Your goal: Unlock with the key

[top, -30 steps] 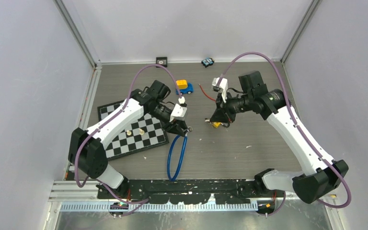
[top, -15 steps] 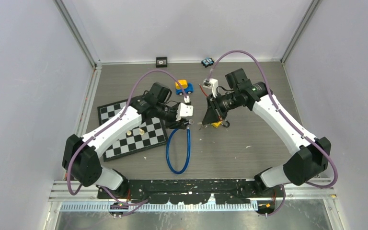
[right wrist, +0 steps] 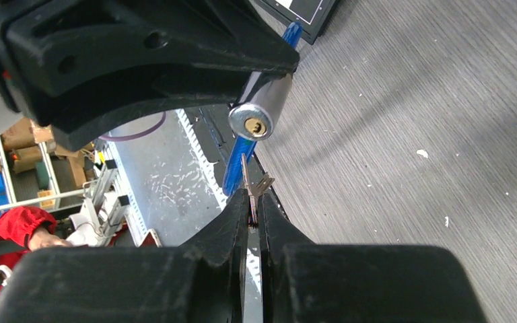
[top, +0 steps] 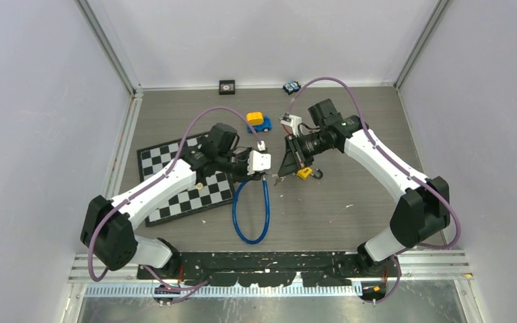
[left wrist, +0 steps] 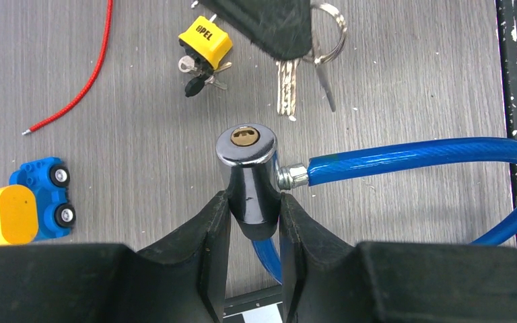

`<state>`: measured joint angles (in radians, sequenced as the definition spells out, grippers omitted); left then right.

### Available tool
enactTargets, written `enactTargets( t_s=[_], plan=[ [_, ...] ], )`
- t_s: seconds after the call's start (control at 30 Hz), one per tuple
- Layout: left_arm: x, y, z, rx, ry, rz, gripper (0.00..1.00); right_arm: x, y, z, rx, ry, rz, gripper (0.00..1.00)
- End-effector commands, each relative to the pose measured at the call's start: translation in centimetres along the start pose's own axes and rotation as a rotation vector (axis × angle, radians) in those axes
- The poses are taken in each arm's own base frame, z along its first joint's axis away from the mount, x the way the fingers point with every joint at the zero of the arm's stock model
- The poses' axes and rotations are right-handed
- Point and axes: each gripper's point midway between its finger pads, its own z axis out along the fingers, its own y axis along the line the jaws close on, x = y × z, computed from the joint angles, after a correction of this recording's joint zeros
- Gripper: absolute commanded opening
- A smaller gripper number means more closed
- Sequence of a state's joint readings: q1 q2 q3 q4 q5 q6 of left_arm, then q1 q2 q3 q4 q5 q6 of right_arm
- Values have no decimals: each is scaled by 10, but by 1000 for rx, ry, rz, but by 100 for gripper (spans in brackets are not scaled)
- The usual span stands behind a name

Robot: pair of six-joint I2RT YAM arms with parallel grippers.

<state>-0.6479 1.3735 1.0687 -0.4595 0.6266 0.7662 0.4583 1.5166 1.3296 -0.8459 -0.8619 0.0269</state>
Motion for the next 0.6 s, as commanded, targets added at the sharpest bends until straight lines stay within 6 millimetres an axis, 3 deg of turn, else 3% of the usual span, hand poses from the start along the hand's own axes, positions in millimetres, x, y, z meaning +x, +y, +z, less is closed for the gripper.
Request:
enactTargets(
  t_s=[0.0,0.57],
  plan=[
    [-19,10,-6,-60,-43,80,0,-16,9,-1,-35,-24,5,1],
    [-14,-1,-3,-38,23,192,0,-11,1,-8,-37,40,25,0]
  ],
)
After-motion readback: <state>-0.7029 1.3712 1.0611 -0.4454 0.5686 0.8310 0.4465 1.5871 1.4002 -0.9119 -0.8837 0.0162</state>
